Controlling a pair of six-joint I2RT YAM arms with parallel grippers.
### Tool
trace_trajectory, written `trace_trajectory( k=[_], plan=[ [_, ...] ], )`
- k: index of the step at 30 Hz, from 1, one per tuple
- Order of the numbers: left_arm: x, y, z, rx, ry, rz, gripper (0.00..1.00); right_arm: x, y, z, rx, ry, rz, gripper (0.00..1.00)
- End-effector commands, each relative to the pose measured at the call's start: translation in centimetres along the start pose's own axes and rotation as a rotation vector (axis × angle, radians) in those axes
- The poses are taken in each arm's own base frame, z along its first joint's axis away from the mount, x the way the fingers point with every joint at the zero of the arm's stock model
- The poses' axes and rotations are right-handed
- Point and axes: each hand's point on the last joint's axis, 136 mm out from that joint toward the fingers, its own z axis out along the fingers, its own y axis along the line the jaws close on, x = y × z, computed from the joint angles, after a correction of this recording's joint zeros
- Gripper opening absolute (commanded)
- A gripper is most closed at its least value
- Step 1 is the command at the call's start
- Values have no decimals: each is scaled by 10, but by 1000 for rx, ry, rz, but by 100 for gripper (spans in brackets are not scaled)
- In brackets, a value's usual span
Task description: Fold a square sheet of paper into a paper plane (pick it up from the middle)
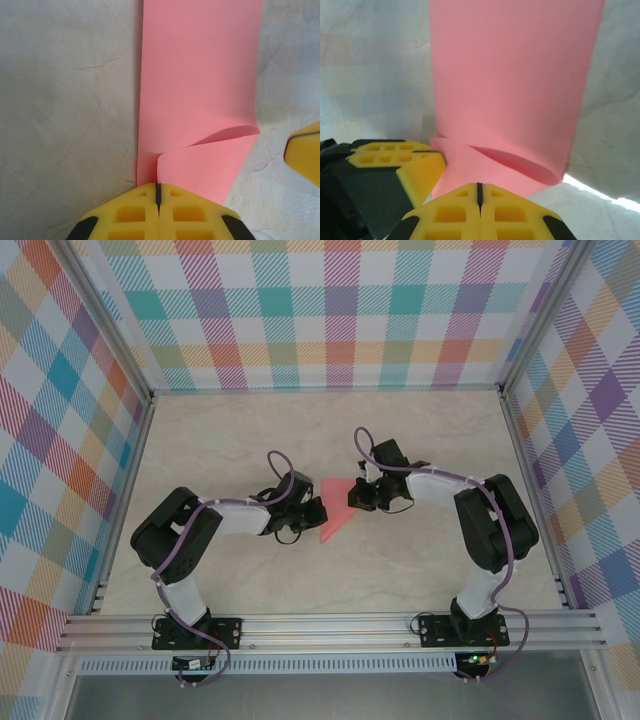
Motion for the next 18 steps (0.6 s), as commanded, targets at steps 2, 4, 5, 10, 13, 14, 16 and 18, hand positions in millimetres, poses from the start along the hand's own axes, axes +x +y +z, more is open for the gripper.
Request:
trace_trajectory(
  k=[2, 4, 5, 10, 13, 14, 16, 18],
  plan=[
    [9, 33, -1, -138, 29, 4, 0, 16, 9, 9, -45, 72, 3, 2],
    [10, 35, 0, -140, 31, 1, 1, 21, 10, 15, -57, 100, 5, 2],
    [10, 34, 0, -140, 31, 1, 1, 23, 10, 18, -60, 109, 5, 2],
    [9, 36, -2, -150, 22, -1, 1, 27, 5, 28, -56, 144, 21, 2],
    [7, 35, -4, -150, 20, -3, 1, 28, 0, 33, -43, 153, 30, 2],
    [8, 34, -4, -149, 22, -4, 1, 29, -2, 35, -37, 155, 32, 2],
    [6, 32, -5, -147, 18, -4, 2, 29, -7, 37, -23, 158, 39, 1],
    [3, 29, -9, -150, 10, 0, 5, 31, -11, 39, -8, 161, 46, 1]
  ],
)
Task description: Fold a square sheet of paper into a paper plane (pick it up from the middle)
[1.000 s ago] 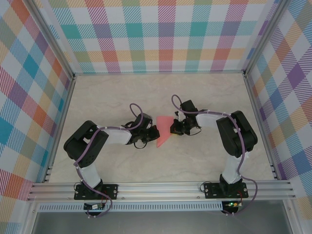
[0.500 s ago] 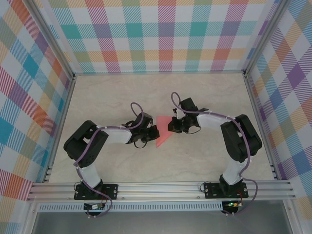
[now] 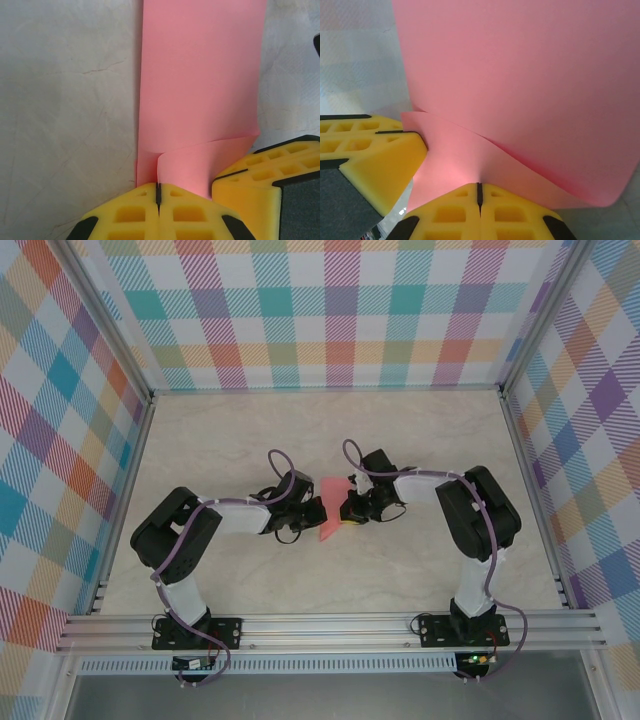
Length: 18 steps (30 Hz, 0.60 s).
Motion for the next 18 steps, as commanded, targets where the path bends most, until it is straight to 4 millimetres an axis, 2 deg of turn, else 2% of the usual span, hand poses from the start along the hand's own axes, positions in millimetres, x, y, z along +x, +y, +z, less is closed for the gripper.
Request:
trace_trajectory(
  k=[1, 3, 6, 9, 14, 18],
  plan=[
    [2, 26, -11, -131, 4, -8, 7, 1, -8, 5, 30, 15, 17, 1],
    [-5, 22, -20, -146, -23, -3, 13, 3, -11, 6, 42, 18, 22, 1],
    [-19, 14, -43, -167, -86, 1, 28, 4, -15, 7, 61, 19, 33, 1],
    [-27, -2, -60, -120, -123, 3, 37, 5, -18, 7, 71, 21, 41, 1],
    [-16, -32, -63, -2, -93, 1, 35, 5, -19, 7, 79, 21, 49, 1],
    [2, -56, -51, 84, -40, -12, 25, 5, -21, 8, 84, 22, 57, 0]
  ],
)
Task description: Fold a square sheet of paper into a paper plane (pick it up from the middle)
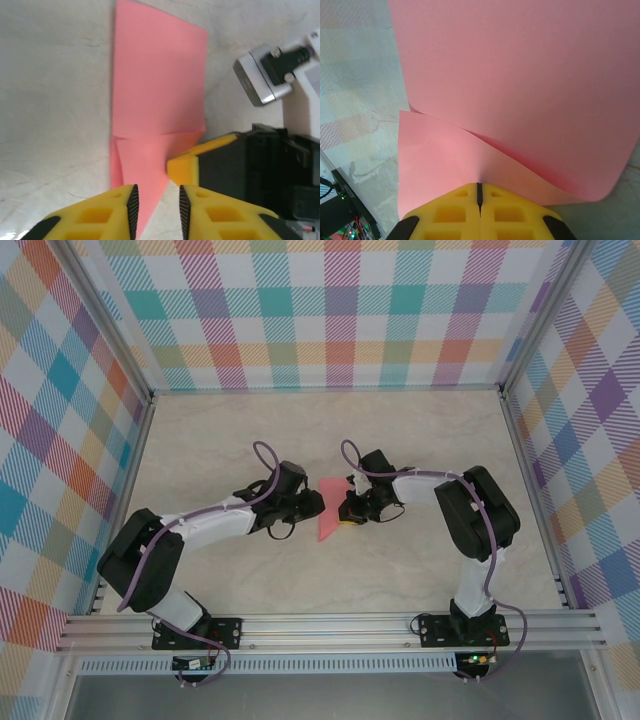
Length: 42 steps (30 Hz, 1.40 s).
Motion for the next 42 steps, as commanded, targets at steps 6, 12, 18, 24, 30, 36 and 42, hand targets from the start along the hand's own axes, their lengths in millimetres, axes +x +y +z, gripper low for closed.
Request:
trace_trajectory(
  k=[6, 12, 18, 24, 30, 36, 42],
  plan=[
    [37, -27, 24, 87, 101, -42, 15, 6, -22, 7, 82, 25, 64, 0],
    [51, -10, 41, 55, 135, -93, 10, 5, -22, 7, 86, 24, 73, 0],
    [55, 5, 46, 11, 125, -107, 9, 6, -24, 9, 90, 29, 77, 0],
    [58, 18, 49, -35, 123, -109, 8, 6, -25, 8, 98, 30, 77, 0],
    [60, 29, 49, -80, 118, -96, 8, 7, -27, 9, 102, 34, 77, 0],
    [62, 34, 49, -95, 119, -96, 8, 6, -27, 9, 104, 35, 77, 0],
    [67, 38, 49, -89, 128, -110, 7, 6, -26, 9, 106, 36, 77, 0]
  ],
)
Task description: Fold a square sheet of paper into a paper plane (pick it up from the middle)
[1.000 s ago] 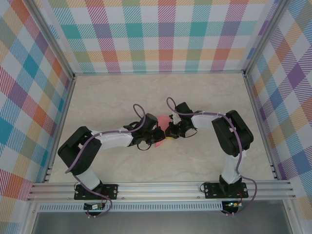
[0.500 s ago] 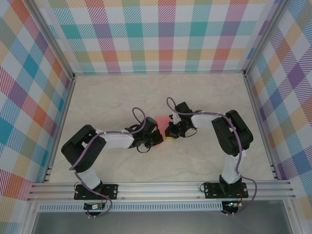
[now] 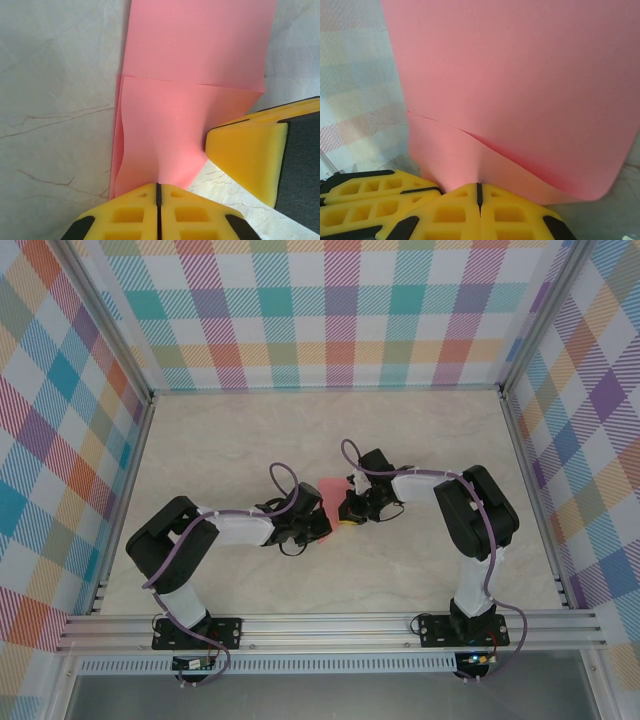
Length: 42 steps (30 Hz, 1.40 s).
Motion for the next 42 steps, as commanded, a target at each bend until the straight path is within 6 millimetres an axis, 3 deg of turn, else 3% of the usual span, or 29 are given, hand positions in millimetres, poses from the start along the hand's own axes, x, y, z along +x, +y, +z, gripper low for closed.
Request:
trace_trajectory(
  k=[1, 9, 13, 26, 42],
  plan=[
    [12, 16, 3, -42, 25, -1, 7, 5, -26, 9, 98, 25, 50, 0],
    [5, -16, -15, 57, 10, 30, 8, 5, -26, 8, 99, 24, 50, 0],
    [4, -22, -21, 80, 9, 36, 8, 5, -27, 9, 101, 26, 51, 0],
    [20, -8, -10, 46, 65, 18, 8, 5, -27, 9, 105, 29, 50, 0],
    [27, 14, -2, -9, 69, -9, 8, 6, -30, 11, 113, 38, 56, 0]
  ],
)
